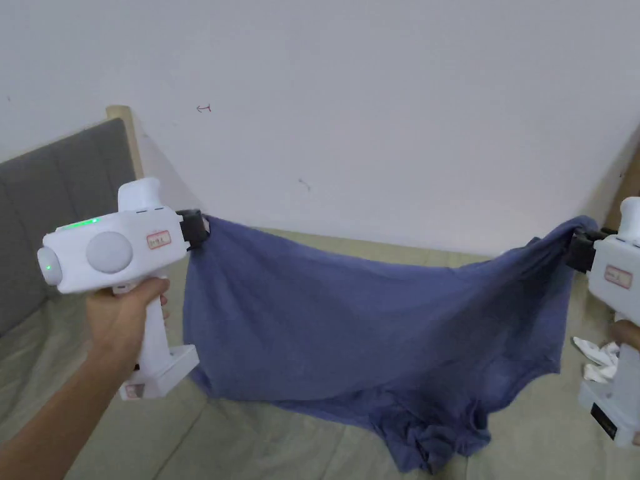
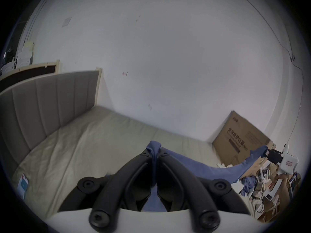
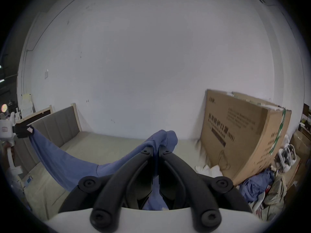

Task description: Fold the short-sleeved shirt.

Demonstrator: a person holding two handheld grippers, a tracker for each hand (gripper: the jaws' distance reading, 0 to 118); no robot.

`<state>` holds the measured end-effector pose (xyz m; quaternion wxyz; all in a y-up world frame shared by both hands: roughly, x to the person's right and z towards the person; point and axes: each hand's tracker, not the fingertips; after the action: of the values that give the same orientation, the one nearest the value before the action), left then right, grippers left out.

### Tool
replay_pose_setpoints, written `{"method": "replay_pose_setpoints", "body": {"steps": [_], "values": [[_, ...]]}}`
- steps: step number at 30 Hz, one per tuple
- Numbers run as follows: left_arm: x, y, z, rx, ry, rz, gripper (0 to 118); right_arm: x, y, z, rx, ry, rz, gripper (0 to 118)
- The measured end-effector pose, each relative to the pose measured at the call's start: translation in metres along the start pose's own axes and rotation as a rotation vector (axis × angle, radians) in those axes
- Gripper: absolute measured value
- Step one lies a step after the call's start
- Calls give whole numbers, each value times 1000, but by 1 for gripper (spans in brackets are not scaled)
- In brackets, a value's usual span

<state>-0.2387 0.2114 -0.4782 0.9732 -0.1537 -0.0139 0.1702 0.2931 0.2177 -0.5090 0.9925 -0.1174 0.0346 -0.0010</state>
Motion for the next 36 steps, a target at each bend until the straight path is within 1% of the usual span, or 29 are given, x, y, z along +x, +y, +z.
{"method": "replay_pose_setpoints", "body": {"steps": [3, 5, 6, 8, 11, 13, 15, 17, 19, 21, 25, 27, 30, 31, 35, 36], "values": [[17, 27, -2, 24, -15, -22, 8, 1, 20, 2, 41, -4, -10, 6], [28, 45, -6, 28, -24, -29, 8, 3, 38, 0, 59, 0, -48, 6], [31, 53, -9, 37, -30, -32, 8, 4, 47, 1, 81, 3, -49, 6], [41, 71, -14, 51, -41, -43, 8, 6, 68, -1, 114, -26, -31, 6], [57, 97, -22, 75, -21, -108, 8, 14, 103, 1, 169, -37, -33, 6], [65, 113, -24, 91, -18, -123, 8, 19, 126, 7, 219, -48, -28, 6], [69, 122, -27, 115, -14, -150, 8, 26, 145, 10, 251, -67, -11, 6], [72, 123, -25, 125, -12, -177, 8, 31, 156, 18, 264, -52, -8, 6], [69, 118, -26, 118, -17, -193, 8, 33, 157, 25, 271, -49, 11, 6], [66, 107, -28, 102, -15, -202, 8, 35, 149, 31, 270, -42, 32, 6], [55, 72, -33, 34, -20, -208, 8, 38, 114, 39, 235, -13, 19, 6], [47, 47, -34, -9, -17, -203, 8, 44, 83, 34, 206, 1, 18, 6], [34, 6, -29, -56, -16, -200, 8, 49, 39, 41, 158, 32, -29, 6], [29, -6, -27, -72, -16, -199, 8, 38, 27, 56, 137, 37, -41, 6], [7, -61, -9, -141, 3, -183, 8, 36, -28, 78, 83, 51, -69, 6], [0, -76, -2, -156, 0, -170, 8, 37, -44, 86, 49, 58, -101, 6]]}}
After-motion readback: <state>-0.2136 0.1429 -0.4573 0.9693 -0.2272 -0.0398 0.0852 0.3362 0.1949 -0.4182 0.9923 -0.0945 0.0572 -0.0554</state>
